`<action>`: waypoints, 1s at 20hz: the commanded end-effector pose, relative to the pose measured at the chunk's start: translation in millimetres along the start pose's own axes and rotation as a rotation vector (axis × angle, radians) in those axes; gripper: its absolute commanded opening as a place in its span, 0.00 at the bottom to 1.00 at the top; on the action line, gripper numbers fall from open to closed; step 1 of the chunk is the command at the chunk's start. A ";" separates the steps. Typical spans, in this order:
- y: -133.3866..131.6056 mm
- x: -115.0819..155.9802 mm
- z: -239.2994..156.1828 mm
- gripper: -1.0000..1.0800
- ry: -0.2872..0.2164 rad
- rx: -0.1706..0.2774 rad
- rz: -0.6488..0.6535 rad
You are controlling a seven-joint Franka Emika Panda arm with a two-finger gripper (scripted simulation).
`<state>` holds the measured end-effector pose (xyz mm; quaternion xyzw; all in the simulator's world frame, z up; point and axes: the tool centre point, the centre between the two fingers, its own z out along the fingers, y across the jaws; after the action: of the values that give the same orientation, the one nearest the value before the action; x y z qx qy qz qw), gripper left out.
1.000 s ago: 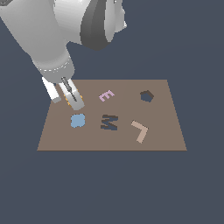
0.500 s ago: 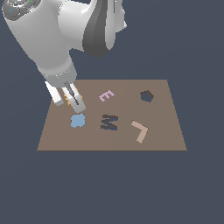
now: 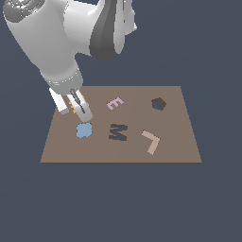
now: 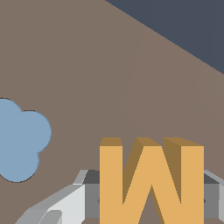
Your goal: Insert a designated object into the corresponding slot on a board.
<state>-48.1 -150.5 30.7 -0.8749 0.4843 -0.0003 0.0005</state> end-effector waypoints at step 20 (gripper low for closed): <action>-32.2 -27.4 -2.3 0.00 0.000 0.000 0.162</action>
<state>-37.8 -116.6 32.5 -0.8396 0.5433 0.0000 0.0004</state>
